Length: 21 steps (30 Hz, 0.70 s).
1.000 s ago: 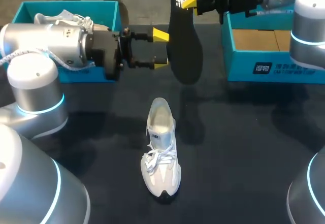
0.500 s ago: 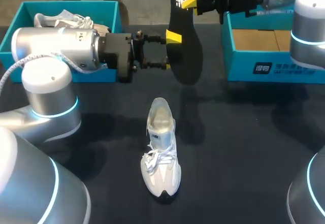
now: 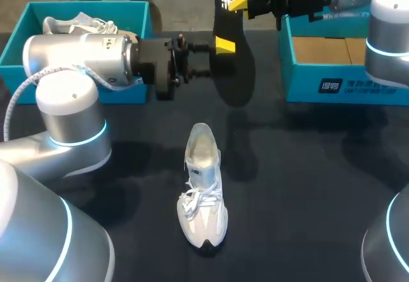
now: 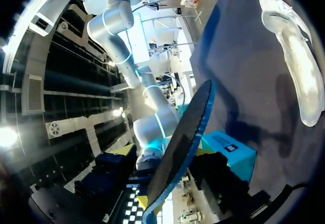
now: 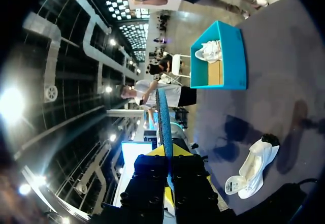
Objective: Take the shoe out of the shoebox, open the shoe tongue, remove and reinsert the insole, then place the shoe into the shoebox
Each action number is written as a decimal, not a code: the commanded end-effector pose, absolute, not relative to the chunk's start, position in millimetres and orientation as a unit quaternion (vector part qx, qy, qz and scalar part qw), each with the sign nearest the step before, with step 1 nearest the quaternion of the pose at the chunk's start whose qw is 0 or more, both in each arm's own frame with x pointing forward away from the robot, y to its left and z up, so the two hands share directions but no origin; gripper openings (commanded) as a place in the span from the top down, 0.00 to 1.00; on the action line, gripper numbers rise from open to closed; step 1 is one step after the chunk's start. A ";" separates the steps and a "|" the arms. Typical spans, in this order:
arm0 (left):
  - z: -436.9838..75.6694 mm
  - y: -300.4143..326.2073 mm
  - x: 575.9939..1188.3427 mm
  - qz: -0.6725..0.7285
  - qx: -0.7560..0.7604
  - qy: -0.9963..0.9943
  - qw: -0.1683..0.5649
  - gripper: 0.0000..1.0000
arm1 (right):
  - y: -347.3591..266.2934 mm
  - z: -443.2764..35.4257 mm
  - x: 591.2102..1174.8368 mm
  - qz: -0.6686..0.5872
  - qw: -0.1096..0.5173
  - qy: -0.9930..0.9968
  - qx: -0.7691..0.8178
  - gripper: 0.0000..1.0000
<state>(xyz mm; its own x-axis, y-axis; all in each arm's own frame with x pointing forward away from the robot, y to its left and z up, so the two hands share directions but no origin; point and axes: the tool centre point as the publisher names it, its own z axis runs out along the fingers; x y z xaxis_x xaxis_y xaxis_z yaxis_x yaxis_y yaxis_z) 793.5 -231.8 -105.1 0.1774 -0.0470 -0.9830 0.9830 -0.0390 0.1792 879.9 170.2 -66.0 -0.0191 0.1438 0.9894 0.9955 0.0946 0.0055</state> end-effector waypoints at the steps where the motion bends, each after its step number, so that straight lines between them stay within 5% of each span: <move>1: -103.3 -232.3 790.2 -0.473 0.543 0.431 0.544 0.52 | 171.4 -66.1 880.2 -0.441 0.482 -0.561 -0.508 1.00; 15: -106.7 -234.5 785.3 -0.474 0.544 0.435 0.539 0.69 | 171.4 -66.1 880.2 -0.441 0.482 -0.561 -0.508 1.00; 16: -107.1 -235.0 785.3 -0.473 0.544 0.435 0.539 1.00 | 171.4 -66.1 880.2 -0.441 0.482 -0.561 -0.508 1.00; 21: -108.0 -236.5 785.5 -0.470 0.546 0.436 0.540 1.00 | 171.4 -66.1 880.2 -0.441 0.482 -0.561 -0.508 1.00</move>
<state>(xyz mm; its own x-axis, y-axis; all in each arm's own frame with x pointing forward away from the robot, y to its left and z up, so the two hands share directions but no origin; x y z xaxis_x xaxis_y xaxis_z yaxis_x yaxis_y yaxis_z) 786.9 -233.9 -107.2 0.1768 -0.0321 -0.9837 0.9830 -0.0436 0.1781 879.9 170.1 -66.1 -0.0191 0.1439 0.9894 0.9955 0.0942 0.0056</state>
